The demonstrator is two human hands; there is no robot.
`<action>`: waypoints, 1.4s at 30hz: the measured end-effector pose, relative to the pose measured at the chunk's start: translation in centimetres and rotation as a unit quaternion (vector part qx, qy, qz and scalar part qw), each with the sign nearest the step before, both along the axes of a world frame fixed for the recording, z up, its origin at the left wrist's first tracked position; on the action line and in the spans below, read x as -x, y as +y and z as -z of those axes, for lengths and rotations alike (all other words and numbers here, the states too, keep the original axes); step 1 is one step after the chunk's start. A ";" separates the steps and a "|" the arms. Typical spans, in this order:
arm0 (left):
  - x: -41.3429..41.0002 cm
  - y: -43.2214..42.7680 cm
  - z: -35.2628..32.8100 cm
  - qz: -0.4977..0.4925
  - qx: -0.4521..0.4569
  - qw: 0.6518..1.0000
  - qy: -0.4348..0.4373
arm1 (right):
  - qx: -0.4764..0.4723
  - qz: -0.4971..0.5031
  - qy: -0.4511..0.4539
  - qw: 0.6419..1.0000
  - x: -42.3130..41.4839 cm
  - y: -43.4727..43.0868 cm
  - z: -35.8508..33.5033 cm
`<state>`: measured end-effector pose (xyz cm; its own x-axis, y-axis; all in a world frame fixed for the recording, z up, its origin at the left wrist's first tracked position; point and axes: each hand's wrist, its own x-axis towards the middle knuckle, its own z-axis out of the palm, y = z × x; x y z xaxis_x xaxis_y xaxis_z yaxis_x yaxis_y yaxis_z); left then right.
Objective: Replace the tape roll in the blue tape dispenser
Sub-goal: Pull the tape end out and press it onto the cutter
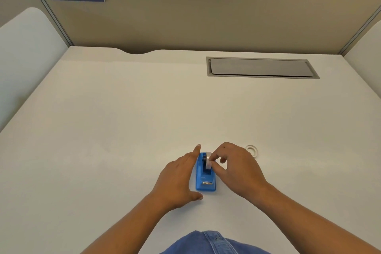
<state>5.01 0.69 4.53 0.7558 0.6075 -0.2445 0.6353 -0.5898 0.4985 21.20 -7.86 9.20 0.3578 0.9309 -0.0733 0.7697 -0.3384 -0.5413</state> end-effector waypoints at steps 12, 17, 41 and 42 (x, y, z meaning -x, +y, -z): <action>-1.4 1.0 0.5 -0.035 -0.014 0.998 -0.049 | 0.010 -0.033 -0.049 0.998 0.2 -0.3 -0.4; -2.0 1.8 0.3 -0.032 -0.022 0.998 -0.048 | 0.013 -0.056 -0.080 0.995 0.7 -1.2 0.3; -2.4 1.4 0.2 -0.050 -0.012 0.997 -0.049 | -0.108 -0.096 -0.183 0.973 1.3 -2.9 6.7; -2.4 1.4 0.2 -0.052 -0.011 0.997 -0.051 | -0.117 -0.098 -0.187 0.970 1.3 -2.8 6.9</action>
<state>7.38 2.06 4.36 0.7091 0.6879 -0.1549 0.6397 -0.5353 0.5516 19.89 -10.70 2.33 0.1337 0.9589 0.2503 0.9644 -0.0678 -0.2555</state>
